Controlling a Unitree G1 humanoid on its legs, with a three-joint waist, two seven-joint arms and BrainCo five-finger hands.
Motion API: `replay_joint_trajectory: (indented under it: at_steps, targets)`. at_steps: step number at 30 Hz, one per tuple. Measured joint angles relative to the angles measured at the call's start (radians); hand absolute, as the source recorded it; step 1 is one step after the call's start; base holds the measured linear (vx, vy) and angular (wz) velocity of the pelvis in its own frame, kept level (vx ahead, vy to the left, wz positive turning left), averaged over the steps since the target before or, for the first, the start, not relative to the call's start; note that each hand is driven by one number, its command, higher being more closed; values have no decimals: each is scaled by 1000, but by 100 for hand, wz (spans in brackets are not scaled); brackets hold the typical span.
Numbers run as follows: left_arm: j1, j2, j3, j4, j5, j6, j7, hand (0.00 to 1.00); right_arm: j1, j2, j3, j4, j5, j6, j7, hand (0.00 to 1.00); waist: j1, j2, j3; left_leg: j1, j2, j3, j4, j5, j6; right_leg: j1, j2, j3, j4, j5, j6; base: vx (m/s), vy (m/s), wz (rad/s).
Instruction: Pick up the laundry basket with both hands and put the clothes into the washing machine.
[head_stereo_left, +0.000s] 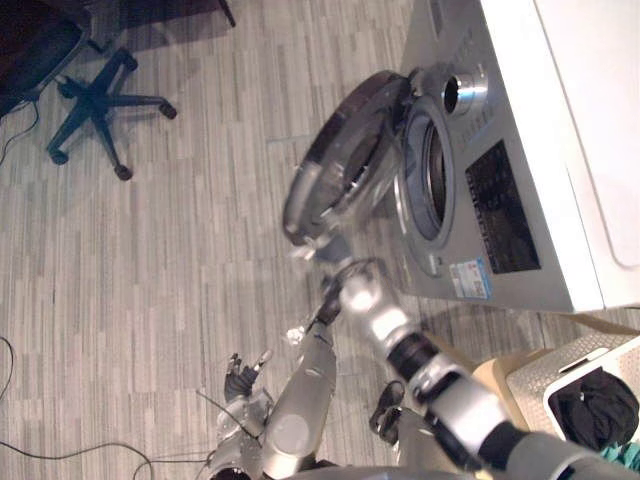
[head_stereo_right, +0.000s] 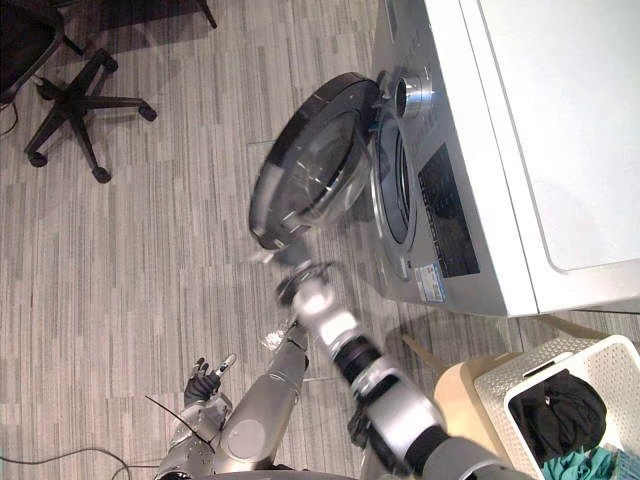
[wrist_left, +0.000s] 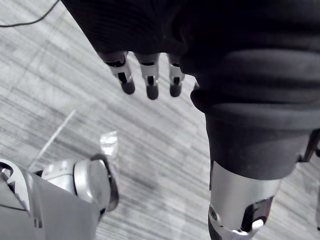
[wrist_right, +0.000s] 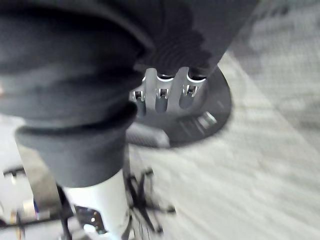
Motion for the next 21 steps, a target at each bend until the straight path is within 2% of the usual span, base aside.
replay_joint_trajectory:
  at_steps: [2, 4, 6, 9, 12, 15, 16, 18, 21]
  targets:
    - [-2, -6, 2, -6, 18, 3, 5, 0, 67, 12, 94, -34, 7, 0, 48, 0, 8, 4, -2, 10, 0, -8, -2, 0, 0, 17, 2, -13, -4, -2, -1, -2, -29, 16]
    - [-1, -6, 5, -8, 23, 3, 19, 0, 108, 2, 131, -76, 27, -2, 86, 0, 8, 3, -3, 30, 1, -10, -8, 0, 0, 39, 4, -20, -9, -2, -1, -23, -13, 12]
    - [0, -6, 4, -9, 56, 3, 19, 0, 139, -15, 127, -134, 36, -10, 109, 0, -2, 1, -7, 45, 6, 2, -18, 0, -1, 48, 3, -18, -9, -2, -1, -61, 11, -4]
    - [13, -1, -6, -33, 79, 4, 17, 0, 248, -64, 65, -260, 37, -18, 146, 0, -22, -22, -46, 55, 16, 32, -22, 0, -1, 46, 4, 7, -11, 2, 0, -64, 36, -23]
    - [13, 29, -52, -71, 103, 10, 12, 0, 393, -144, -33, -365, 40, -24, 169, 0, -58, -45, -93, 71, 27, 56, -29, 1, 0, 54, 8, 30, -31, 18, 3, -13, 11, -24]
    - [1, 69, -90, -125, 130, 18, -8, 0, 552, -214, -200, -438, 34, -24, 187, 0, -106, -62, -135, 87, 56, 95, -44, 1, 0, 59, 27, 69, -85, 54, 1, -42, 3, -41]
    - [-6, 75, -90, -133, 135, 18, -8, 0, 578, -222, -237, -443, 34, -23, 187, 0, -112, -65, -142, 91, 64, 104, -49, 1, 0, 59, 32, 79, -96, 63, 1, -49, 2, -52]
    - [-48, 115, -88, -152, 139, 18, -8, 0, 672, -246, -388, -468, 31, -24, 186, 0, -149, -73, -153, 109, 89, 143, -60, 1, 0, 64, 46, 122, -123, 86, -1, -42, -6, -56]
    - [-105, 189, -60, -163, 139, 19, -6, 0, 760, -271, -509, -468, 34, -23, 185, 0, -193, -86, -179, 117, 126, 198, -75, 1, 0, 42, 69, 181, -154, 119, -6, -50, -30, -66]
